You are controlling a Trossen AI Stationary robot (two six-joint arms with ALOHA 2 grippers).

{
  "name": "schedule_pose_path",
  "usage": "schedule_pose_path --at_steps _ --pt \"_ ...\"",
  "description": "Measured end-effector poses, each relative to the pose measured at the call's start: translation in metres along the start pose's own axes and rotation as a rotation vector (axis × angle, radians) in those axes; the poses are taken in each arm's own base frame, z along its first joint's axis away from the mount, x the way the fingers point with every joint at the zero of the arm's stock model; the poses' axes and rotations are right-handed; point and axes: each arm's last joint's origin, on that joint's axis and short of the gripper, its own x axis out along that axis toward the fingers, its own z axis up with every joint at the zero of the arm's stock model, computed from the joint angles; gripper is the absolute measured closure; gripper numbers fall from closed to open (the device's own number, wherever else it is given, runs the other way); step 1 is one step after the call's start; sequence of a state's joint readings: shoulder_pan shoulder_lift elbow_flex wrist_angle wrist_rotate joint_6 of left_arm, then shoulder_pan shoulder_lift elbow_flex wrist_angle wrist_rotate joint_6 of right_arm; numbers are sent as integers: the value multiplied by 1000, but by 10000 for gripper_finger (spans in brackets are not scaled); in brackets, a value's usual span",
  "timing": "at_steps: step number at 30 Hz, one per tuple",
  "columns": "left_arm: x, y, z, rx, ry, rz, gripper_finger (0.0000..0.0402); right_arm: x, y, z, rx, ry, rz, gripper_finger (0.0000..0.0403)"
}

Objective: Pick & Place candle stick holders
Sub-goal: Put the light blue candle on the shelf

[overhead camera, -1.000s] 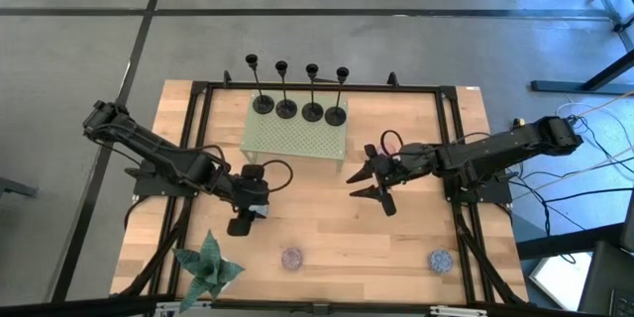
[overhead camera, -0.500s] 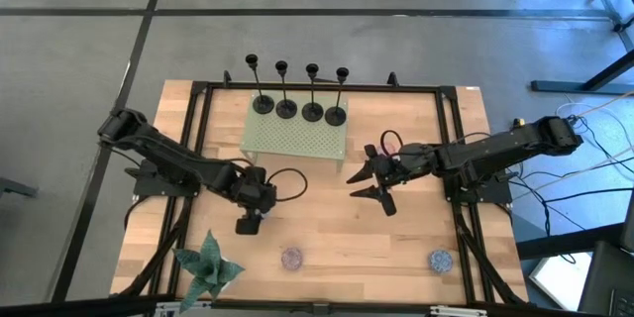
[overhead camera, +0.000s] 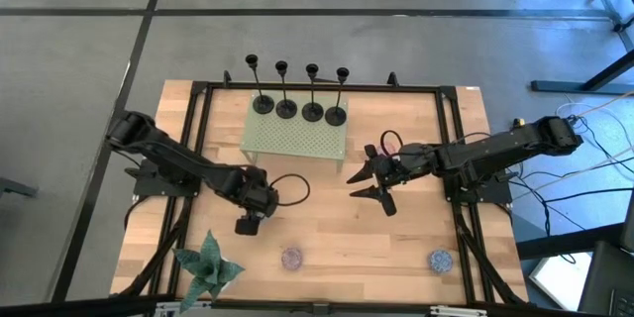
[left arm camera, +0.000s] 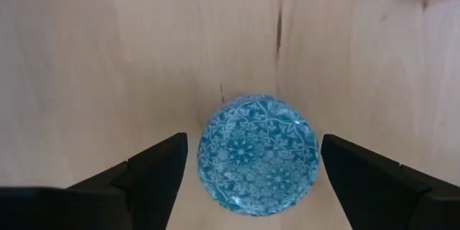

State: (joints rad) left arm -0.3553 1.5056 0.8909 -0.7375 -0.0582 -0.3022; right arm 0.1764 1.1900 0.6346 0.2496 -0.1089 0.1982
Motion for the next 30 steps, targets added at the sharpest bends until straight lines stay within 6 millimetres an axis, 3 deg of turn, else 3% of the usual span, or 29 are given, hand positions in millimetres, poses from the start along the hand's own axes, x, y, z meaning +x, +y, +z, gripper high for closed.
schedule_pose_path --at_steps 16,30 --pt "26 -3 1 18 100 0 83 0 0 0 1 1 -1 228" --pt "26 -5 1 102 99 -5 106 0 0 0 0 0 -1 228"
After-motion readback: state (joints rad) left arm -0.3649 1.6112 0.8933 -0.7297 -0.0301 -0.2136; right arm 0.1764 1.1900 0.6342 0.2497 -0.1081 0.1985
